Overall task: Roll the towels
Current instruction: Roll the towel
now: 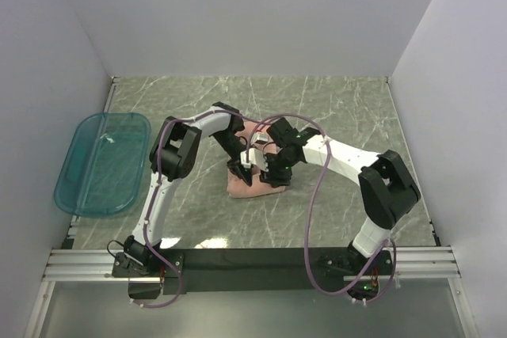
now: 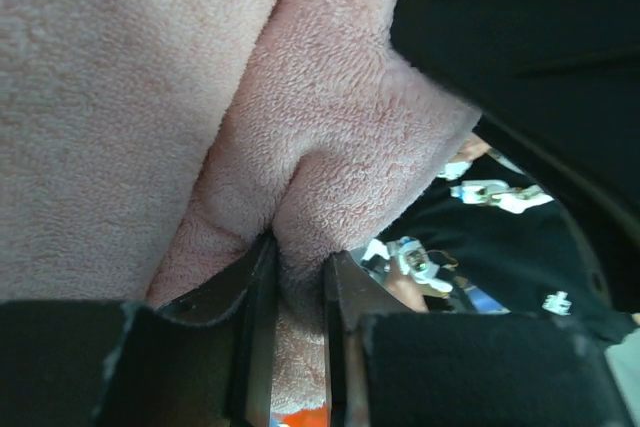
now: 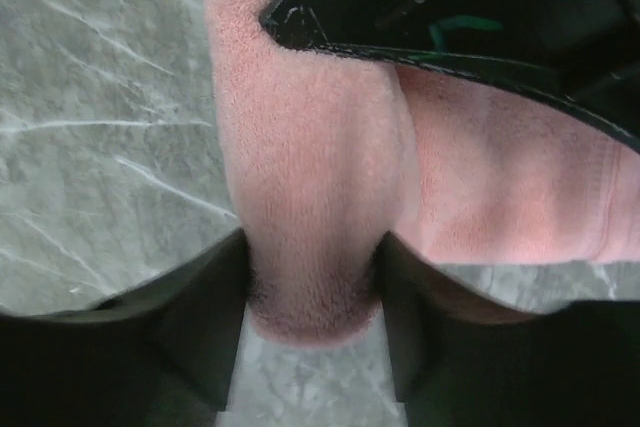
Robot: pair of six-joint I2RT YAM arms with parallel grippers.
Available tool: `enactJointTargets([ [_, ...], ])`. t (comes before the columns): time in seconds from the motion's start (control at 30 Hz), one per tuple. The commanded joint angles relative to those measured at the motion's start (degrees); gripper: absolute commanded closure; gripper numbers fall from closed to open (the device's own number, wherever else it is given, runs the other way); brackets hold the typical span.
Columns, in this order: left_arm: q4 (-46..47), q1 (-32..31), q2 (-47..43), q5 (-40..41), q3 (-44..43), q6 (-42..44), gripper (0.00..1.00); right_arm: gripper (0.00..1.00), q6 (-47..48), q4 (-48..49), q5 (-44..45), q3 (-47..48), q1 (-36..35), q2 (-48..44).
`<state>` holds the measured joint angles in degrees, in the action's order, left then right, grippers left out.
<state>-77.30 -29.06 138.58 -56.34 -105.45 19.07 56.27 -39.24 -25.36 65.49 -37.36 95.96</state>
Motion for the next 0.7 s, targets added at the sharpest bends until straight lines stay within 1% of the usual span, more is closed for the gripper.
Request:
enactJointTargets([
  [0.0,9.18,1.19,5.56,18.28,4.11,0.97,0.78,0.5,2.0,0.93,-1.96,0.69,-1.75,2.91],
  [0.03,9.36,1.46,5.38,17.84,4.37,0.45,0.77,0.65,2.35,-0.03,-2.14,0.86,-1.83,4.39],
  [0.1,9.62,2.42,5.03,16.09,4.9,0.0,0.75,0.79,2.7,-1.35,-2.67,1.65,-1.83,5.89],
  [0.13,9.88,2.78,4.25,15.47,5.25,-0.52,0.71,0.9,2.96,-2.93,-2.93,2.09,-1.92,7.64],
  [0.17,10.23,3.21,3.54,14.95,5.6,-0.96,0.68,0.92,3.23,-3.9,-3.2,2.62,-1.92,8.44],
  [0.23,12.16,4.62,0.83,13.63,7.36,-2.36,0.62,0.96,3.75,-5.92,-2.85,3.85,-2.01,10.37],
  [0.27,12.69,5.67,0.03,13.53,8.32,-2.89,0.6,0.97,3.58,-6.28,-2.76,5.16,-2.01,10.91],
  [0.43,13.92,9.28,-2.87,14.58,11.57,-4.48,0.6,0.99,1.21,-10.67,-1.27,12.28,-2.54,17.49],
  [0.5,15.06,11.47,-4.19,15.55,14.91,-4.83,0.6,0.99,0.86,-12.51,-0.65,15.44,-2.89,19.69],
  [0.63,17.18,14.99,-7.0,18.8,19.13,-5.88,0.6,0.99,-1.59,-13.49,-3.46,21.07,-4.81,21.89],
  [0.67,17.88,16.04,-7.45,19.15,20.36,-6.06,0.6,0.99,-1.78,-14.45,-3.55,23.86,-5.35,22.68],
])
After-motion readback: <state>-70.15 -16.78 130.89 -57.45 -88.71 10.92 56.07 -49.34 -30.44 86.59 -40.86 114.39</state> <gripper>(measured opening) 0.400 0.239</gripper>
